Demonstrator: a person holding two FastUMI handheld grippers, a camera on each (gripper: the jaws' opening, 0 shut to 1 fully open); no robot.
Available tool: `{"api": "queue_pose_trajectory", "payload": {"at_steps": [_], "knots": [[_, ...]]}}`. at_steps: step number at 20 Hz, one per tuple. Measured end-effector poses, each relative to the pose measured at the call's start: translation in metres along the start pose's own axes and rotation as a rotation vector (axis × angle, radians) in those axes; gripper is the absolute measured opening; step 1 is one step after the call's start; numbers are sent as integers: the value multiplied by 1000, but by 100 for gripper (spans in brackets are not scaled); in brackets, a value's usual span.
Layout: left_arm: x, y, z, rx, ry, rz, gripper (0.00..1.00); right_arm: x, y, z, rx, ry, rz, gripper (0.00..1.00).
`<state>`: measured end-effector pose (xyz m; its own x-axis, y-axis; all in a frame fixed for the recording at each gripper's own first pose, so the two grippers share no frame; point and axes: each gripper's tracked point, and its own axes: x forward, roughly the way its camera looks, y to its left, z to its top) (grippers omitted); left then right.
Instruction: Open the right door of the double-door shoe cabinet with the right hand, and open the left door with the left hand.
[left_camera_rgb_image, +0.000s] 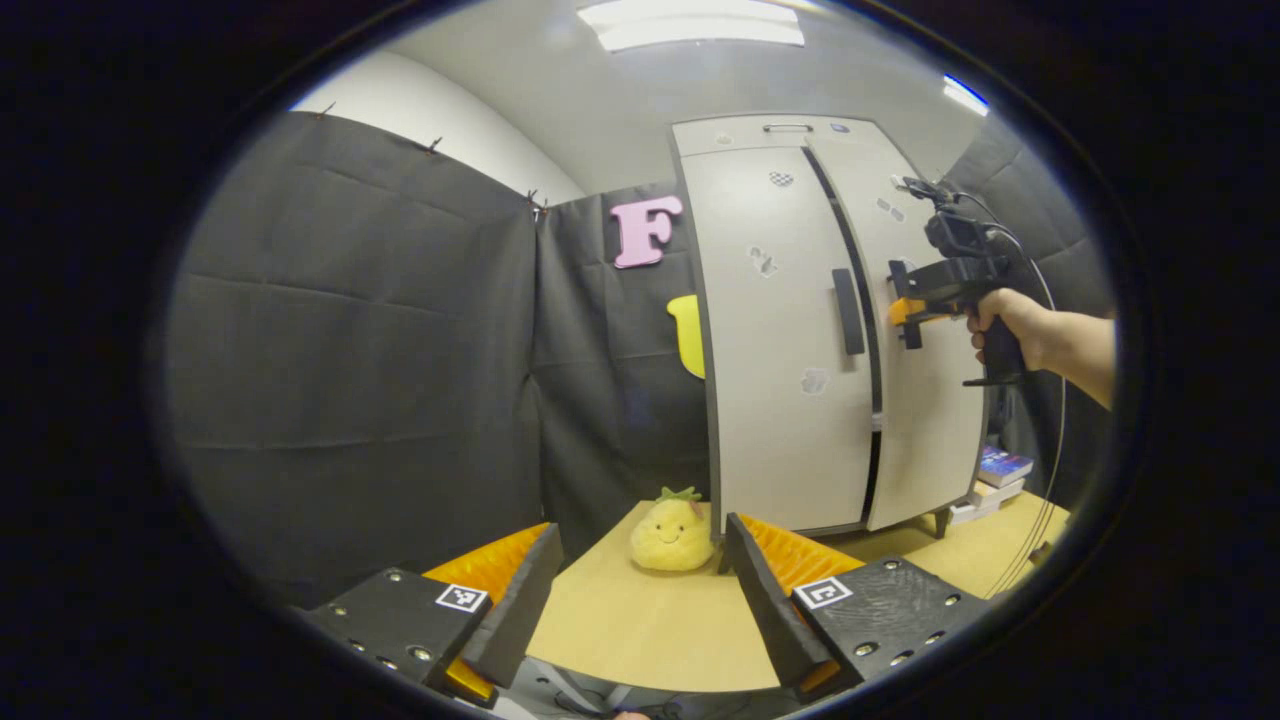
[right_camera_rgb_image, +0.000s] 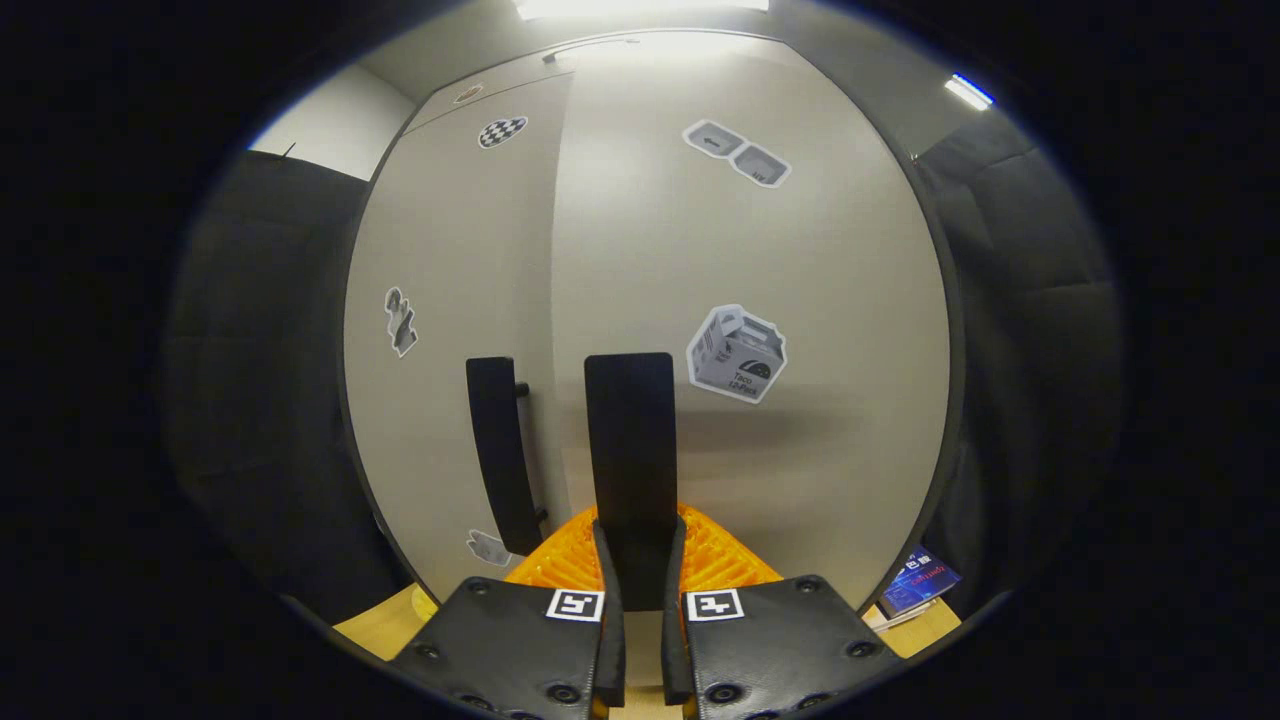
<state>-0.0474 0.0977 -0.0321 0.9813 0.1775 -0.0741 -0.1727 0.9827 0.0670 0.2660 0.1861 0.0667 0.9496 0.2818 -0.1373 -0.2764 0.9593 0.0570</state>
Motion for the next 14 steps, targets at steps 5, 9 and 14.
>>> {"api": "queue_pose_trajectory", "payload": {"at_steps": [5, 9, 14], "knots": [[-4, -19, 9, 9, -18, -55, 96, -5, -4, 0, 5, 16, 36, 16], [5, -41, 13, 16, -24, -96, 95, -12, -7, 0, 8, 29, 66, 16], [3, -69, 21, 30, -41, -153, 95, -16, -11, 0, 15, 28, 103, 16]]}}
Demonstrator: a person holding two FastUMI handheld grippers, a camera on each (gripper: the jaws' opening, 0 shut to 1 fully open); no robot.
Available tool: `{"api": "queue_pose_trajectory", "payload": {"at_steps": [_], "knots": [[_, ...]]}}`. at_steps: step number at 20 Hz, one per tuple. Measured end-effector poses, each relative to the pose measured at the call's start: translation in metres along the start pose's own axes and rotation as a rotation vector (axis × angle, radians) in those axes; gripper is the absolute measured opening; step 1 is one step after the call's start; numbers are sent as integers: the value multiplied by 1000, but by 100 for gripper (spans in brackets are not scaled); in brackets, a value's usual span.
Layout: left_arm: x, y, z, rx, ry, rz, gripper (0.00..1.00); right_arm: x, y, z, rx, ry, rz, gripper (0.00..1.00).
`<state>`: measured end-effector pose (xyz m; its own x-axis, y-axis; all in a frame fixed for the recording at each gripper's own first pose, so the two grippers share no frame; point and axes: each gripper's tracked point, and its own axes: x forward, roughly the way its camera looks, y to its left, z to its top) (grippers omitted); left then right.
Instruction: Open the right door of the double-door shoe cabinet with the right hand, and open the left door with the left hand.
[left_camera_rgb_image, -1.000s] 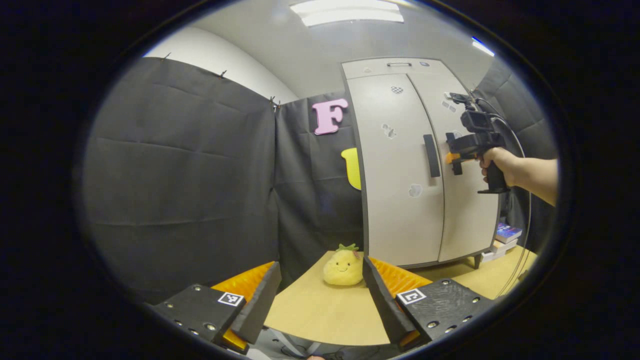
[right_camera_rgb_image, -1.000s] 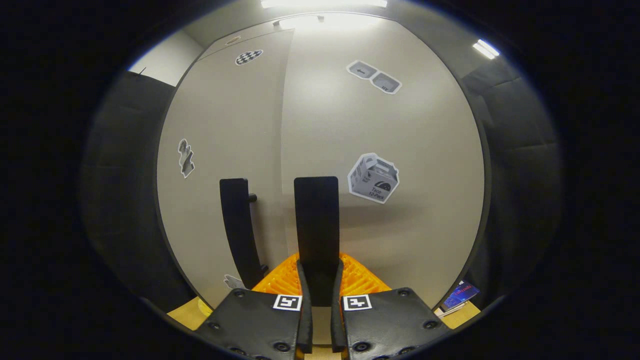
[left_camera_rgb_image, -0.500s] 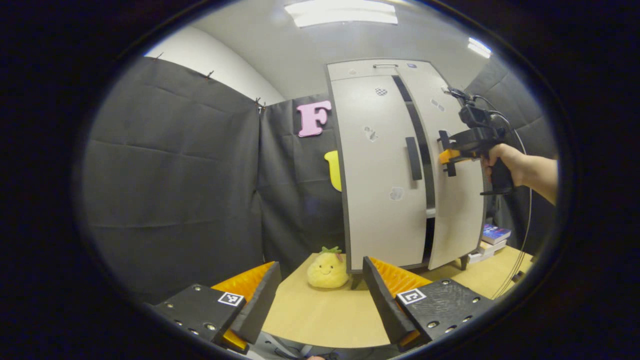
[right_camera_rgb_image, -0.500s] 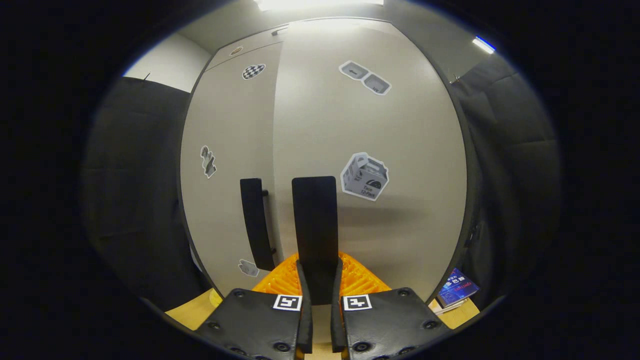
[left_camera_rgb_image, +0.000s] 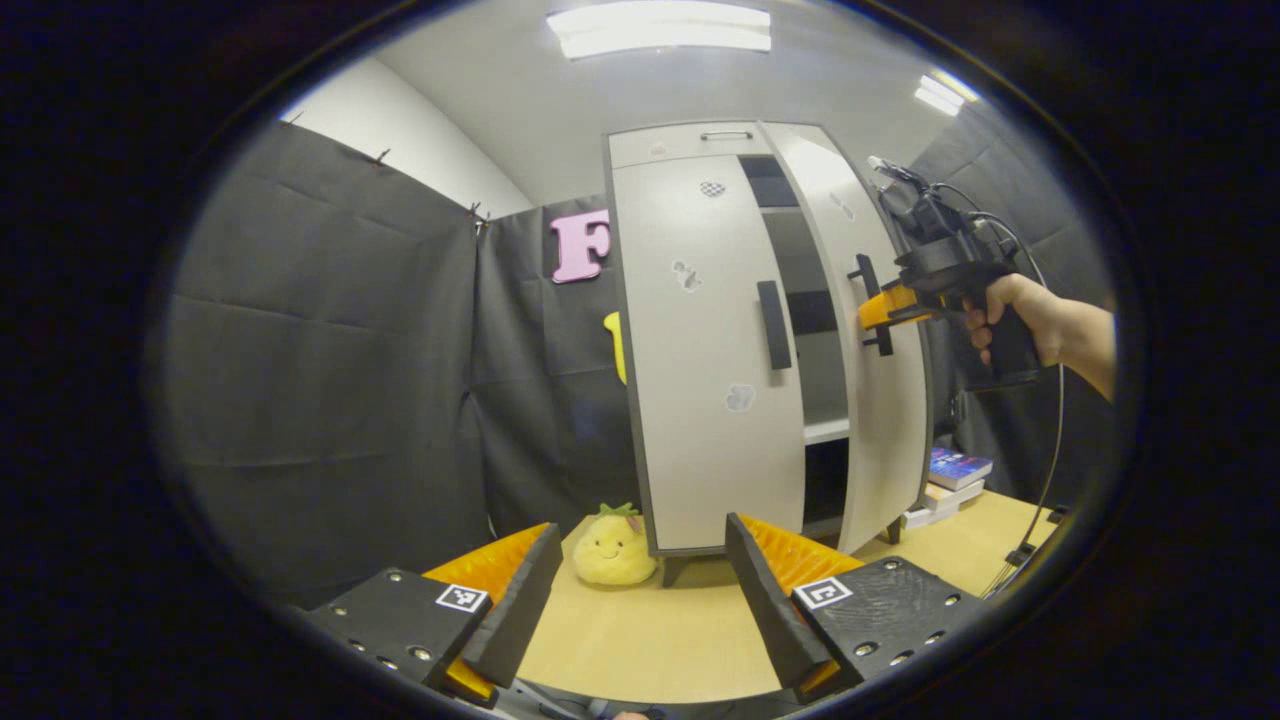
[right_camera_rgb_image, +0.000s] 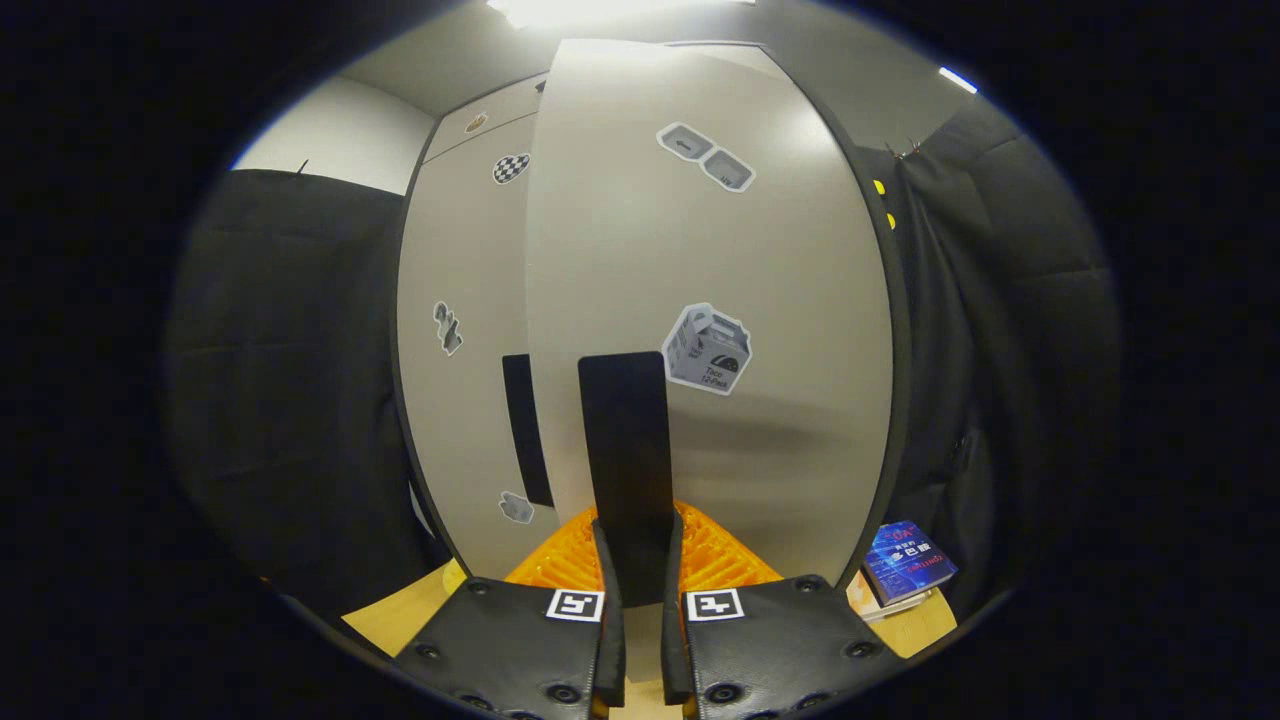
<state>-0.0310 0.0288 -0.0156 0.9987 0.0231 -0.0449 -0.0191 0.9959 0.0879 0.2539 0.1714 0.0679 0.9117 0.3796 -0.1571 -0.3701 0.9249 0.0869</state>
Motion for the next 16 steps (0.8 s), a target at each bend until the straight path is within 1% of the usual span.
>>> {"api": "queue_pose_trajectory", "payload": {"at_steps": [4, 9, 16], "knots": [[5, -15, -1, 13, 2, -23, 96, -9, -6, 1, 0, -2, 20, 16], [13, -36, -4, 20, 9, -59, 95, -18, -15, 1, 1, -10, 25, 16], [30, -83, -1, 18, 6, -139, 95, -29, -29, 2, 10, -22, 26, 16]]}}
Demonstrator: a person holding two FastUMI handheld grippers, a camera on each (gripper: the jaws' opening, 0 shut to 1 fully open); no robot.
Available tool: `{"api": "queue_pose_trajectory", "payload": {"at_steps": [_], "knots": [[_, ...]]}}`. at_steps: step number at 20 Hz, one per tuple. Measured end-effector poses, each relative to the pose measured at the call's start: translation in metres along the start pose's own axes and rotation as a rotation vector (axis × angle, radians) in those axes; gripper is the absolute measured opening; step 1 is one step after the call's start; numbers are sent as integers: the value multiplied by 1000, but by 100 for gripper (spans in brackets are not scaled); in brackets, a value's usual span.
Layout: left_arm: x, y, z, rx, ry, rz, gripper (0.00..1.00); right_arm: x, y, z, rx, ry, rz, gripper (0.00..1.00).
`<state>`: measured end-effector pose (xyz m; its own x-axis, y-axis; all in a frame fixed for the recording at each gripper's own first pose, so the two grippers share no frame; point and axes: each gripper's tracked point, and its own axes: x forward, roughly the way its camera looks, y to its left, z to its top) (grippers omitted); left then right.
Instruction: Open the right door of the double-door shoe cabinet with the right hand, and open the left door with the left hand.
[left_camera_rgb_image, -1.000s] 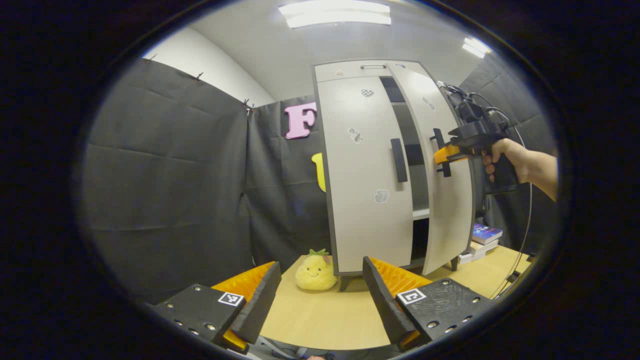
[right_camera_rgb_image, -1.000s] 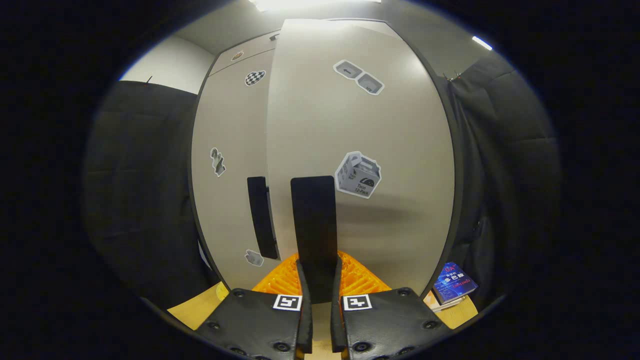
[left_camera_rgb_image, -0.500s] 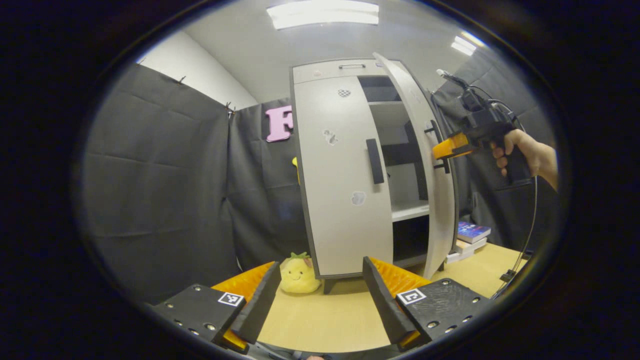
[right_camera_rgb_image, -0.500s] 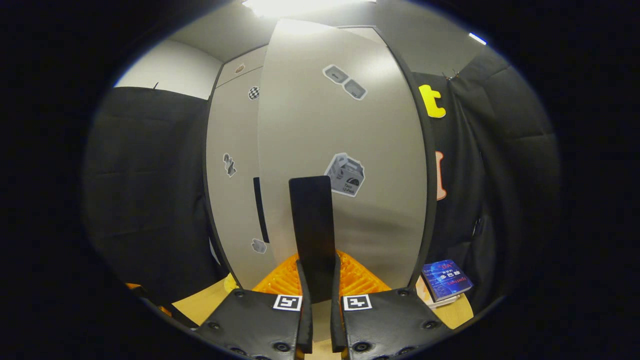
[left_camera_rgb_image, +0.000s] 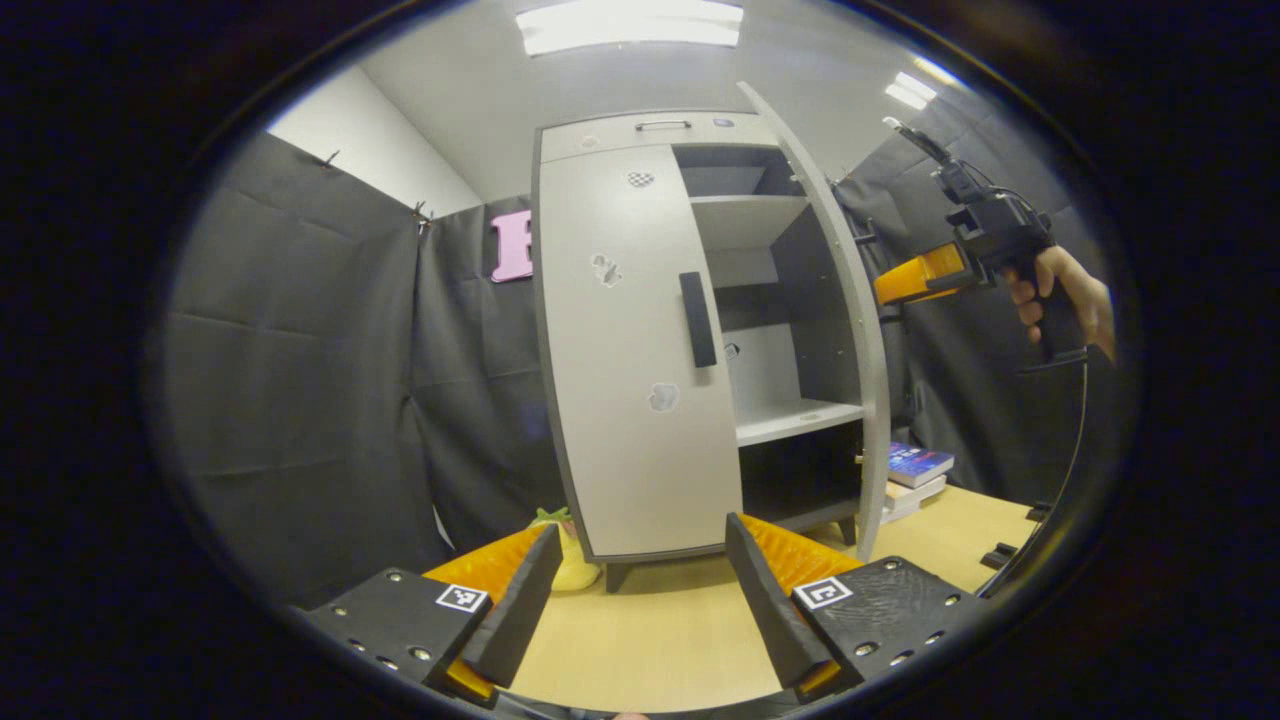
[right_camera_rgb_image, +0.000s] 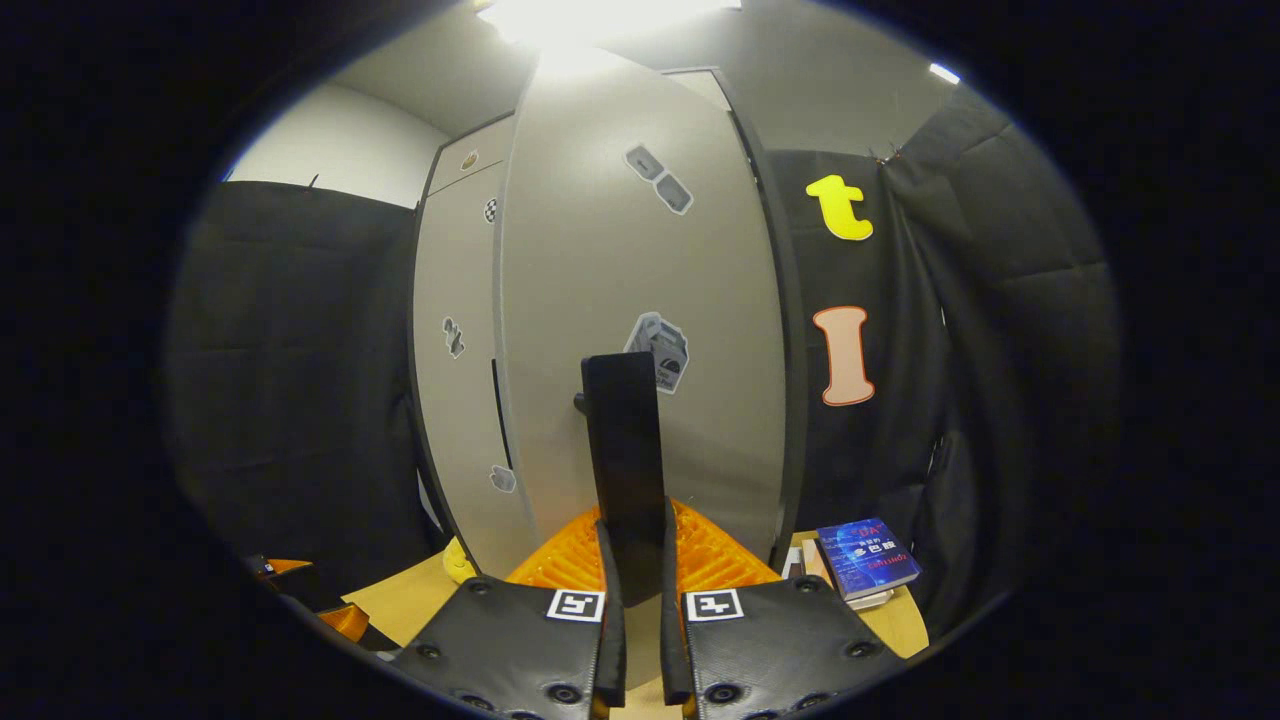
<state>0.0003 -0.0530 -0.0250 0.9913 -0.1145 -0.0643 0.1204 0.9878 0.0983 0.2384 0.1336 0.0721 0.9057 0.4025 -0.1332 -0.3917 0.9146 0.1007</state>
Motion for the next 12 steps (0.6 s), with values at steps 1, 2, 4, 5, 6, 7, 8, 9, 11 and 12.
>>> {"api": "queue_pose_trajectory", "payload": {"at_steps": [1, 2, 4, 5, 6, 7, 8, 9, 11, 12], "knots": [[2, -4, 2, 1, -3, -8, 95, -1, -1, 0, 0, 0, 4, 16], [3, -8, 3, 1, -5, -14, 95, -2, -1, 1, -4, -2, 10, 16], [9, -12, 3, 5, -7, -18, 95, -2, -4, 1, -16, -4, 17, 16], [12, -11, 3, 8, -7, -14, 95, -3, -6, 1, -21, 0, 18, 12], [14, -11, 3, 7, -6, -12, 95, -4, -7, 1, -22, 3, 17, 16], [17, -11, 3, 4, -7, -11, 95, -5, -9, 1, -24, 4, 13, 16], [20, -11, 4, 0, -11, -10, 96, -7, -12, 1, -30, 5, 5, 16], [23, -12, 6, -3, -14, -7, 96, -7, -15, 2, -35, 3, -6, 12], [29, -17, 9, -12, -20, -10, 96, -9, -22, 2, -31, 0, -24, 11], [31, -20, 10, -18, -22, -13, 95, -10, -24, 2, -27, 0, -30, 15]]}}
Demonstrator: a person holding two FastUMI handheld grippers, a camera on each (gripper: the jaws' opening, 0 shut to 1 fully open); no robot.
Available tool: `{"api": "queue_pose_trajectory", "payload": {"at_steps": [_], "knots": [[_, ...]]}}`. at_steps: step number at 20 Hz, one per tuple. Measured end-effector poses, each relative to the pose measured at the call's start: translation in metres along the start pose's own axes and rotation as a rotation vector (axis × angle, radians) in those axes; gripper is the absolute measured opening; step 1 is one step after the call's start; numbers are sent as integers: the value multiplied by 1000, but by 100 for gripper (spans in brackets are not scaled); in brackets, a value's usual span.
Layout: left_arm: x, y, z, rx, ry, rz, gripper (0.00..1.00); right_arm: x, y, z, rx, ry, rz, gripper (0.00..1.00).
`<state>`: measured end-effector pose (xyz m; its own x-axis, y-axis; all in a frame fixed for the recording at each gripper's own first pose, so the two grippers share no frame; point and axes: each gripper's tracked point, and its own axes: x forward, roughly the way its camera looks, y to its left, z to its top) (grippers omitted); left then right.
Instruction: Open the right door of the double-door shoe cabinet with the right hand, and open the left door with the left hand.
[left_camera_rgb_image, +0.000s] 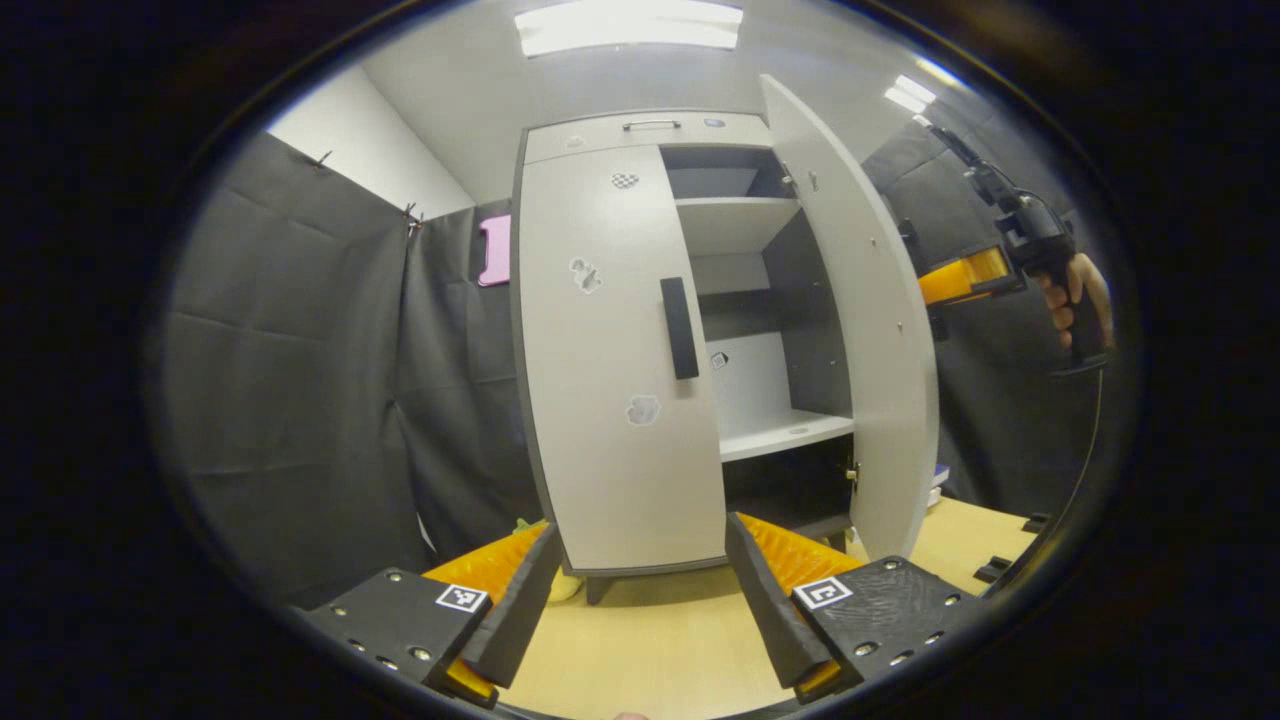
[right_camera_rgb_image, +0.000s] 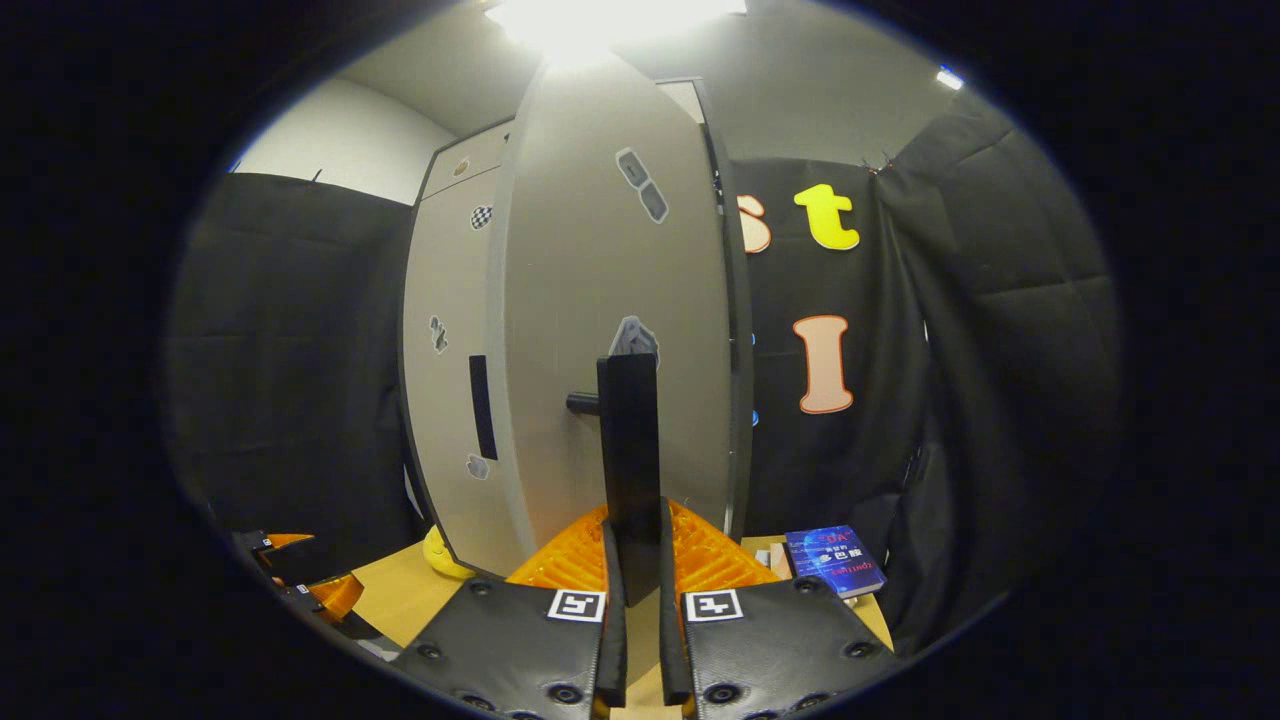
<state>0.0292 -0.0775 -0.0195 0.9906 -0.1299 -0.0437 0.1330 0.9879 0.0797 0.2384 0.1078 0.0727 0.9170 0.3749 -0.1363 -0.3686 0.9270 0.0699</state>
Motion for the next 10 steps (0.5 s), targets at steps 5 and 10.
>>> {"api": "queue_pose_trajectory", "payload": {"at_steps": [5, 10], "knots": [[11, -21, 5, -26, 0, -27, 95, -1, -18, 1, 6, -13, -54, 14], [13, -36, 11, -21, -9, -48, 96, -3, -40, 4, 4, -27, -144, 13]]}}
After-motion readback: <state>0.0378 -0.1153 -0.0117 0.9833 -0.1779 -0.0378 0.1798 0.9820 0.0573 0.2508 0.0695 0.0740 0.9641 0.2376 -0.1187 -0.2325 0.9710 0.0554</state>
